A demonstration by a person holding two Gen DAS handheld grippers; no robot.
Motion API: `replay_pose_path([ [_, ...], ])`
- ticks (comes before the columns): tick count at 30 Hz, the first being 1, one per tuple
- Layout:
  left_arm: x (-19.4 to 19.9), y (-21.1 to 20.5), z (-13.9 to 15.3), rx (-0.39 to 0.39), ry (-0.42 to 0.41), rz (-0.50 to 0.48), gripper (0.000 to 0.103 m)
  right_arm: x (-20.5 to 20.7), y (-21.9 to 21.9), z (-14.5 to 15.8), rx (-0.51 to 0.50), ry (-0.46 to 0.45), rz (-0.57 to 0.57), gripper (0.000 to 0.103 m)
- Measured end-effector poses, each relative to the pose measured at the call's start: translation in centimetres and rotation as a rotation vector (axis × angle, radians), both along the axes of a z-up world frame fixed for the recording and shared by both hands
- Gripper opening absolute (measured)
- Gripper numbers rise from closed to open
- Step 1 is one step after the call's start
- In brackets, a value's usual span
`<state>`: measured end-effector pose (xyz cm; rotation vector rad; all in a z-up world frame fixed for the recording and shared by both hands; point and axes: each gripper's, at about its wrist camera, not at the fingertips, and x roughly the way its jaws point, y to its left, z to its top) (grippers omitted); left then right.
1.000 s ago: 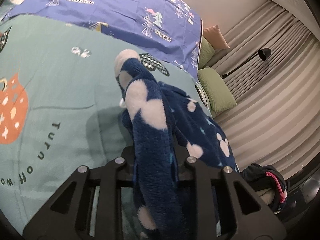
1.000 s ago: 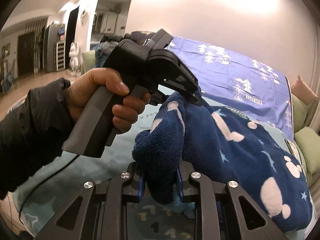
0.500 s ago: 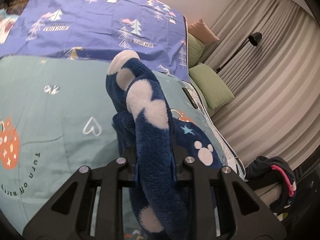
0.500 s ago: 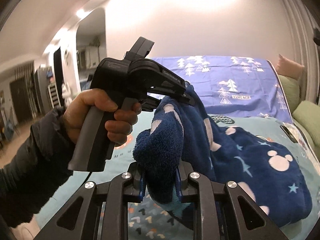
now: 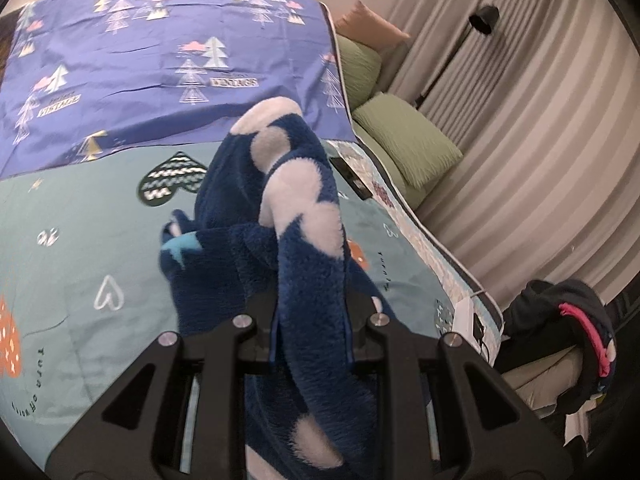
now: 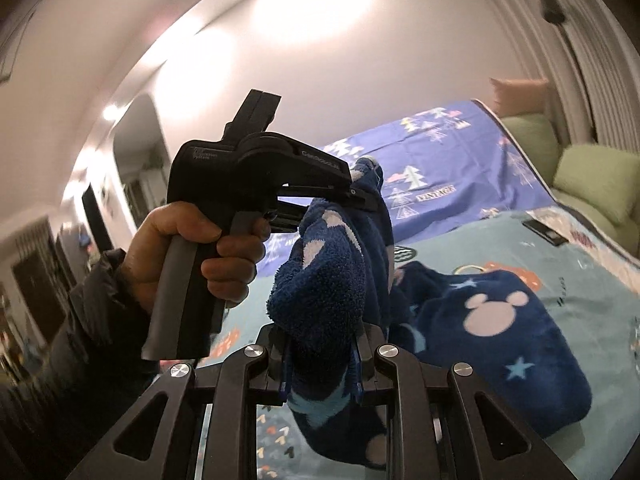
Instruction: Fold small clothes
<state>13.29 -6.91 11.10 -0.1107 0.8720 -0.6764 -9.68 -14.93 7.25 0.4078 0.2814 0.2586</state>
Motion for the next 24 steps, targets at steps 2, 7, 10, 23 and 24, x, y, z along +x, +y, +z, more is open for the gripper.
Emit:
replay_pose_path([
  [2,0.0,-2.5,0.1,0.037,-0.002,-0.026,0.025,-0.2,-1.7,-0.2,0.037,0.001,-0.018,0.021],
  [7,-0.3,-8.0,-0.5,0.125,-0.018,-0.084,0.025,-0.6,-5.8,-1.1,0.120,0.023,-0.075,0.021],
  [10,-0.4,-10.9,-1.2,0.172,-0.023,-0.109,0.025,-0.9,-8.1,-2.0,0.185,0.045,-0.098,0.021],
  [23,-0.9,-19.5,-6.2,0.380,-0.021,-0.175,0.028,-0.9,-13.8,-7.8,0.411,0.191,-0.138,0.020],
  [24,-0.8,-19.9,-6.9,0.394,-0.018,-0.174,0.029,-0.8,-13.9,-8.1,0.418,0.203,-0.139,0.020],
])
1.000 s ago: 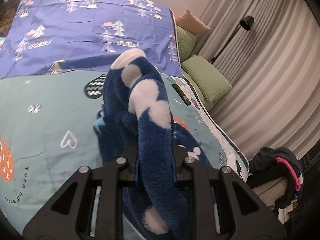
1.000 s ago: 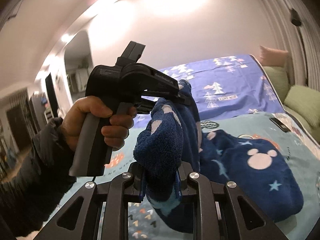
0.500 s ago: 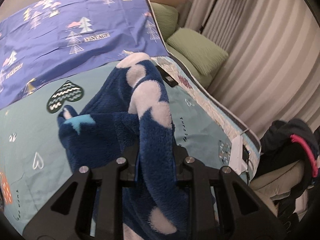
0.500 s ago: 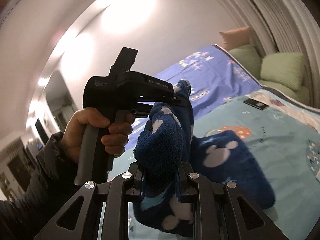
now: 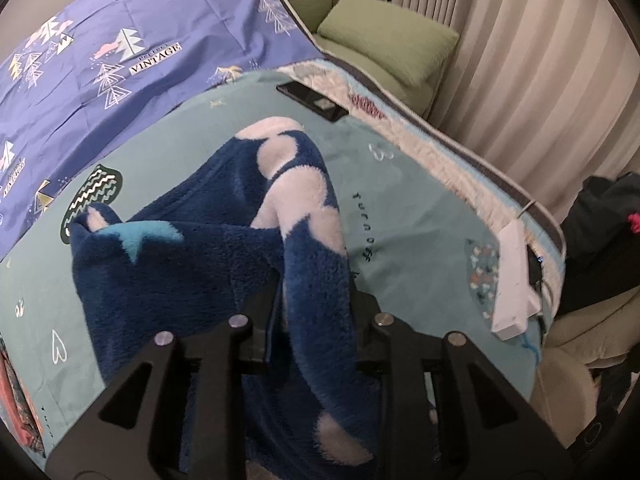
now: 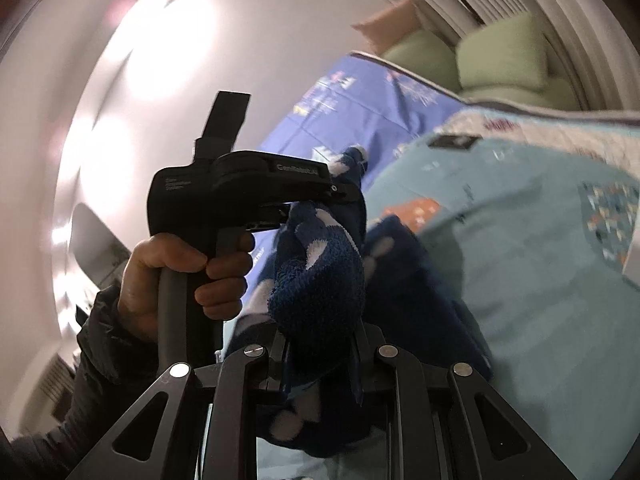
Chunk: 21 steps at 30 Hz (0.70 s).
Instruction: Fold small clothes
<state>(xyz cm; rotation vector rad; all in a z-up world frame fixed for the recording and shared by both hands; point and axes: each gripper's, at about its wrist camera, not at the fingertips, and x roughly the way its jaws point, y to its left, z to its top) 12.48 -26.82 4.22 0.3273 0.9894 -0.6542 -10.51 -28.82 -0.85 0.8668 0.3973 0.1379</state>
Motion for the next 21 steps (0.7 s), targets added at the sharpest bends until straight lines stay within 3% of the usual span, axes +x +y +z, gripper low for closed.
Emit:
replay_pose_path([
  [5,-0.2,-0.8,-1.6,-0.004,0.001,-0.007,0.034,0.1,-0.5,-1.3,0.010,0.045,0.000,0.020],
  [13,-0.5,-1.4,-1.6,-0.039,0.000,-0.021,0.040,-0.2,-0.7,-2.4,0.022,0.071,0.002,0.020],
  [19,-1.8,-0.6,1.1,-0.145,-0.019,-0.063,0.042,0.1,-1.0,-3.4,0.045,0.117,-0.003,0.021],
  [21,-2.8,0.5,3.0,-0.186,-0.069,-0.083,0.042,0.1,-1.2,-3.8,0.060,0.130,0.001,0.022],
])
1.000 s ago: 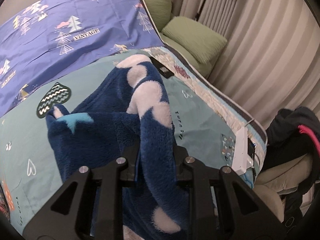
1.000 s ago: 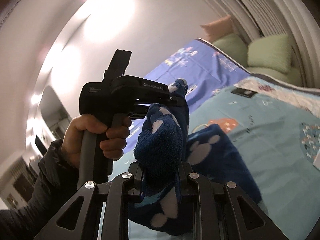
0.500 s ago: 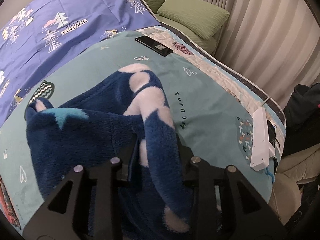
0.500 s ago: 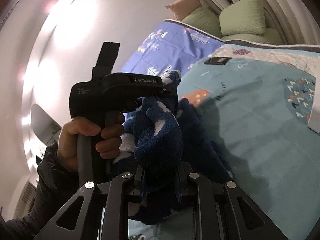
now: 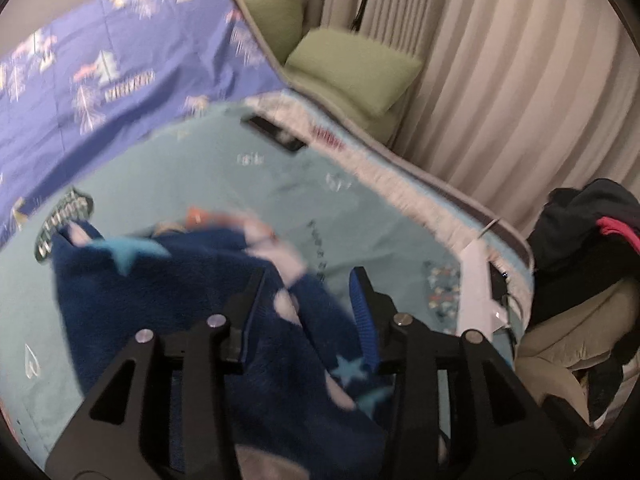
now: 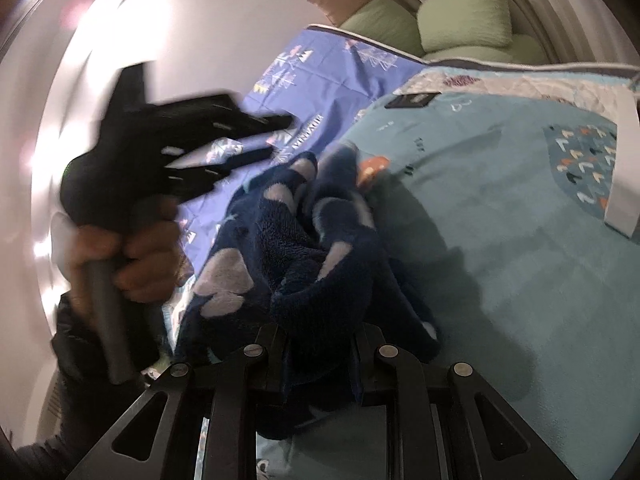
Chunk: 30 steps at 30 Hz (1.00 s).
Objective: Fold small clothes
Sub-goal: 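Lower the folded top onto the blanket and open both grippers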
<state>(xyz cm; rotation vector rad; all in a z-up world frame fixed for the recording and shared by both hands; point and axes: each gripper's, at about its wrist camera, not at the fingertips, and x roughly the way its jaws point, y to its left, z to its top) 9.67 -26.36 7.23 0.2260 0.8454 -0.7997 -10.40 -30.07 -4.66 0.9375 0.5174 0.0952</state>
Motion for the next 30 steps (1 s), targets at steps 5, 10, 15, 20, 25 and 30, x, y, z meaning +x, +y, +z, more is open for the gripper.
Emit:
replay_pose_path([
  [5,-1.8,4.5,2.2,-0.023,-0.101,0.017,0.042,-0.2,-0.3,-0.2,-0.009,0.021,0.011,0.028],
  [10,-3.4,9.3,-0.2,0.044,-0.122,0.052,0.041,-0.4,-0.9,0.3,-0.044,0.038,0.034,0.038],
  [15,-6.6,12.5,-2.7,0.052,-0.096,0.046,0.029,-1.8,-1.4,3.0,-0.172,0.032,0.007,0.041],
  [20,-8.4,13.2,-2.4,-0.005,-0.107,0.019,0.022,-2.5,-1.4,6.8,-0.291,-0.031,-0.023,0.039],
  [25,-9.7,11.5,-3.4,0.010,-0.096,-0.052,0.015,0.3,1.9,9.1,-0.363,-0.104,0.171,0.018],
  [30,-9.1,10.8,-6.9,-0.007,0.014,-0.069,0.014,4.5,2.9,3.0,-0.389,0.167,0.217,0.010],
])
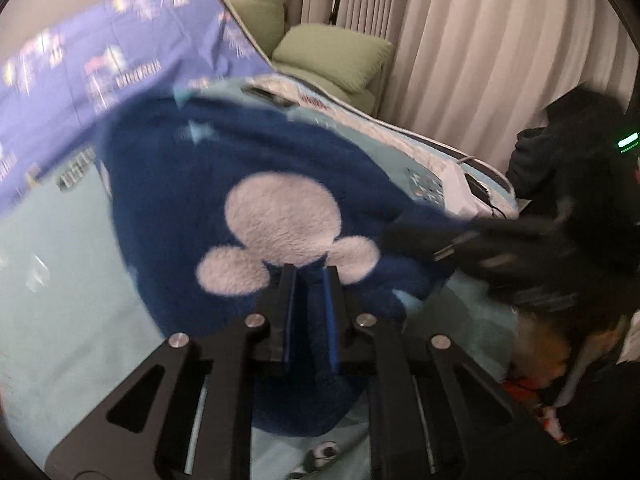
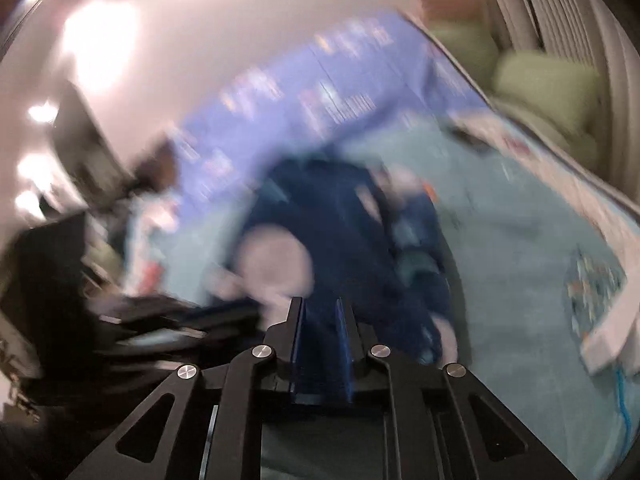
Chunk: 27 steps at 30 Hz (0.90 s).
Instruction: Fold small clothes
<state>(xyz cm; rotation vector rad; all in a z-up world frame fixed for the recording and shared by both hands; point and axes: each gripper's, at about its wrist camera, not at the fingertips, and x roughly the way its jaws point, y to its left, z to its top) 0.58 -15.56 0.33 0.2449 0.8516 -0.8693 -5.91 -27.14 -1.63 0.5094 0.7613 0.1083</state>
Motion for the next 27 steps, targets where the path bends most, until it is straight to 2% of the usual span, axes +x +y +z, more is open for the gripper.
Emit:
replay_pose_path([
  [2,-0.1,-0.1,-1.9,-0.023,0.026,-0.017,0.014,-0.2,-1.1,-2.4,0.097,-0.004,-0.030,0.010],
  [4,-0.4,-0.2,-2.4,-0.038,0.020,-0.010,0.014,-0.6,-1.4,-2.6,0.119,-0.006,-0.034,0.010],
  [7,-0.5,-0.5,-2.3,-0.035,0.009,-0.017,0.014,-0.5,-1.4,-2.5,0.106,0.001,-0.034,0.010],
  [10,-0.8,-0.6,-1.8,-0.011,-0.036,-0.031,0.014,-0.6,-1.2,-1.4,0.074,0.007,-0.007,0.010],
  [12,-1.4,-0.5,-0.6,0.003,-0.094,-0.034,0.014,-0.6,-1.4,0.5,0.070,-0.012,0.013,0.011],
  [14,-1.9,-0.2,1.2,0.001,-0.151,-0.050,0.014,-0.3,-1.3,2.9,0.024,-0.074,0.032,0.012],
  [17,-1.9,0.8,3.9,-0.054,-0.197,-0.054,0.019,0.7,-0.8,5.7,-0.065,-0.129,0.049,0.014],
  [20,0.2,1.8,6.0,-0.083,-0.234,0.001,0.026,2.7,-0.4,6.9,-0.090,-0.142,0.078,0.014],
  [22,1.9,2.2,6.2,-0.077,-0.228,0.050,0.026,4.0,-0.3,7.2,-0.086,-0.145,0.094,0.014],
  [25,5.9,2.9,5.3,-0.092,-0.144,0.130,0.026,6.1,-0.4,6.7,-0.064,-0.124,0.107,0.014],
  [27,8.7,3.2,3.7,-0.091,-0.067,0.180,0.026,7.7,-0.6,5.4,-0.058,-0.084,0.110,0.017],
])
